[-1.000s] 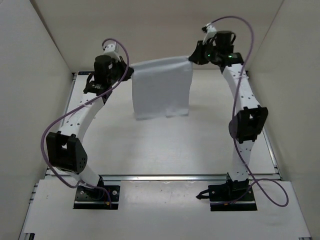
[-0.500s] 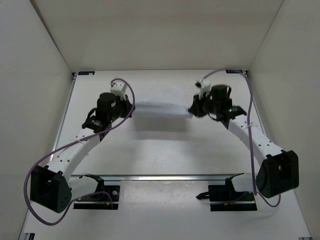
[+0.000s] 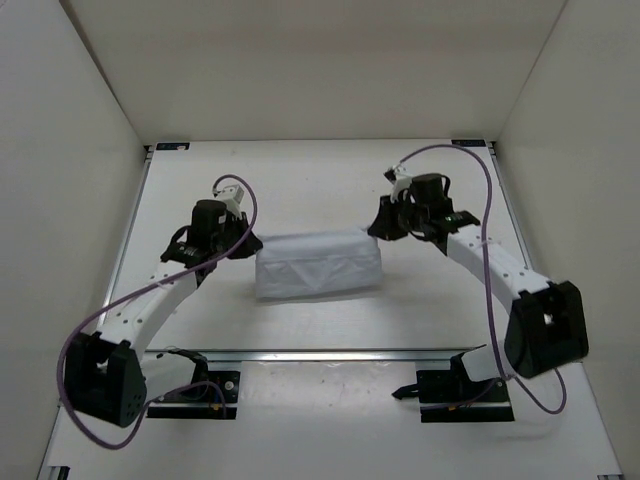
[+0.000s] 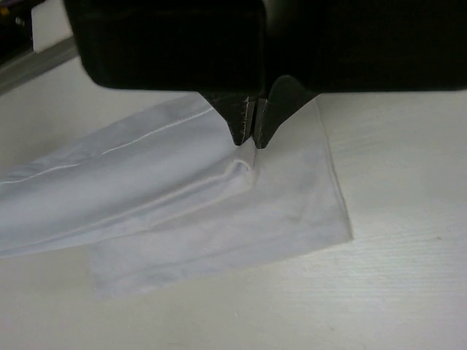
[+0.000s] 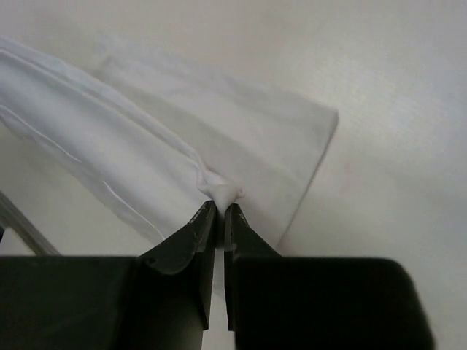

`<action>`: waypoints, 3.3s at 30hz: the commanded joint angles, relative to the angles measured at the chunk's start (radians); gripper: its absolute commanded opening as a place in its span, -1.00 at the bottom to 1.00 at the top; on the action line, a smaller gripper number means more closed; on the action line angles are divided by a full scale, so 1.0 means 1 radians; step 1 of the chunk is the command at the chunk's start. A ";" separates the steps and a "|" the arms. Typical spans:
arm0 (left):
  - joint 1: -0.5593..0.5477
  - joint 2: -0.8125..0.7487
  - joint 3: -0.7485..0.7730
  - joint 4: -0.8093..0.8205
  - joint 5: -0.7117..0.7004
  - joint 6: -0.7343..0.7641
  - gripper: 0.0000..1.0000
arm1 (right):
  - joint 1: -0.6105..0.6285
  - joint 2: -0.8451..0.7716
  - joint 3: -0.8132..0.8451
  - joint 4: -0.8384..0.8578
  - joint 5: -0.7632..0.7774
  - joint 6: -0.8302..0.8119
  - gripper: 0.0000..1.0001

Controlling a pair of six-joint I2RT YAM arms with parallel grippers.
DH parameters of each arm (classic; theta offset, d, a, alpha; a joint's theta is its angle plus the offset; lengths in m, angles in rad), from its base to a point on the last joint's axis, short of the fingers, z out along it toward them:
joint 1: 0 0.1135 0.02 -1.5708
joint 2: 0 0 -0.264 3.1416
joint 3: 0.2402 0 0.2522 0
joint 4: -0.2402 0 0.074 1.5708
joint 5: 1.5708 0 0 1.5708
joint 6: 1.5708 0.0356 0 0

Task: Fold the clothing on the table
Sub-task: Fold the skirt

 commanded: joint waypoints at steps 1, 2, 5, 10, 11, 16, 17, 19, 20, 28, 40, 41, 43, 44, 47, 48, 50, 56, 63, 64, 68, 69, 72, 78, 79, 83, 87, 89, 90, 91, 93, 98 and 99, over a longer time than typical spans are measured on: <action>0.018 0.077 0.084 0.005 -0.035 0.012 -1.00 | 0.001 0.167 0.173 0.077 -0.014 -0.042 -1.00; 0.012 0.085 0.084 0.002 -0.041 0.016 -1.00 | 0.004 0.208 0.220 0.069 -0.033 -0.045 -1.00; 0.003 0.084 0.043 0.022 -0.021 -0.012 -1.00 | 0.018 0.321 0.312 0.048 -0.061 -0.054 -1.00; 0.001 0.059 -0.043 0.039 -0.004 -0.065 -1.00 | 0.038 0.390 0.300 0.049 -0.078 -0.048 -0.99; 0.001 0.062 -0.057 0.044 -0.003 -0.071 -1.00 | 0.032 0.384 0.271 0.055 -0.073 -0.042 -1.00; 0.061 0.076 -0.121 0.070 -0.036 -0.106 -1.00 | 0.002 0.380 0.193 0.126 -0.089 -0.051 -1.00; 0.078 0.073 -0.122 0.083 -0.035 -0.109 -1.00 | -0.005 0.395 0.197 0.138 -0.083 -0.051 -1.00; 0.092 0.077 -0.122 0.099 -0.043 -0.109 -1.00 | -0.013 0.412 0.237 0.132 -0.098 -0.051 -1.00; 0.095 0.090 -0.118 0.114 -0.043 -0.093 -1.00 | -0.016 0.432 0.251 0.121 -0.089 -0.056 -1.00; 0.099 0.234 -0.011 0.100 -0.104 -0.101 -1.00 | -0.016 0.532 0.362 0.156 -0.116 -0.057 -0.96; 0.145 0.203 0.046 0.084 -0.064 -0.085 0.77 | -0.056 0.474 0.380 0.068 -0.047 -0.085 0.98; 0.136 0.187 0.035 0.079 -0.056 -0.079 0.60 | -0.048 0.461 0.342 0.066 -0.056 -0.097 0.98; 0.097 0.171 0.027 0.064 -0.049 -0.097 0.44 | -0.045 0.415 0.275 0.062 -0.054 -0.100 0.98; 0.087 0.165 0.014 0.055 -0.067 -0.100 0.44 | -0.042 0.394 0.225 0.071 -0.061 -0.103 0.98; 0.044 0.145 -0.042 0.042 -0.087 -0.140 0.28 | -0.047 0.351 0.118 0.109 -0.089 -0.079 0.88; 0.041 0.136 -0.066 0.036 -0.078 -0.144 0.15 | -0.053 0.345 0.089 0.120 -0.098 -0.062 0.88; 0.040 0.116 -0.112 0.045 -0.072 -0.184 -0.19 | -0.050 0.351 0.067 0.140 -0.112 -0.053 0.83; 0.026 0.110 -0.143 0.038 -0.115 -0.203 -0.94 | -0.039 0.427 0.102 0.146 -0.138 -0.065 0.73; 0.004 0.125 -0.195 0.090 -0.145 -0.233 -1.00 | -0.010 0.535 0.193 0.082 -0.124 -0.067 0.53; 0.006 0.127 -0.197 0.097 -0.147 -0.237 -1.00 | -0.005 0.547 0.202 0.078 -0.126 -0.068 0.49; 0.009 0.140 -0.195 0.091 -0.179 -0.234 -1.00 | 0.002 0.570 0.222 0.063 -0.113 -0.074 0.32; 0.009 0.137 -0.197 0.093 -0.179 -0.235 -1.00 | 0.001 0.582 0.228 0.059 -0.110 -0.074 0.20; 0.001 0.176 -0.186 0.091 -0.179 -0.232 -1.00 | 0.005 0.605 0.239 0.040 -0.110 -0.062 0.00; -0.014 0.245 -0.148 0.077 -0.210 -0.247 -1.00 | 0.013 0.639 0.259 0.031 -0.121 -0.062 -0.76; -0.017 0.252 -0.152 0.076 -0.207 -0.244 -1.00 | 0.013 0.647 0.266 0.032 -0.123 -0.057 -0.88; -0.017 0.277 -0.151 0.114 -0.187 -0.255 -1.00 | 0.015 0.633 0.282 0.037 -0.129 -0.054 -1.00; -0.039 0.340 -0.120 0.140 -0.172 -0.270 -1.00 | -0.001 0.599 0.347 -0.006 -0.123 -0.051 -1.00; -0.055 0.378 -0.091 0.165 -0.147 -0.284 -1.00 | 0.004 0.584 0.395 -0.040 -0.112 -0.054 -0.99; -0.062 0.398 -0.077 0.183 -0.142 -0.296 -1.00 | 0.007 0.578 0.436 -0.072 -0.110 -0.057 -1.00; -0.063 0.433 -0.054 0.191 -0.135 -0.295 -1.00 | 0.019 0.573 0.476 -0.093 -0.112 -0.062 -1.00; -0.098 0.482 -0.007 0.194 -0.130 -0.307 -1.00 | 0.041 0.576 0.530 -0.128 -0.093 -0.067 -0.99; -0.132 0.617 0.101 0.241 -0.072 -0.353 -1.00 | 0.123 0.604 0.680 -0.190 -0.079 -0.050 -1.00; -0.144 0.652 0.112 0.251 -0.061 -0.364 -1.00 | 0.127 0.610 0.687 -0.198 -0.081 -0.042 -0.98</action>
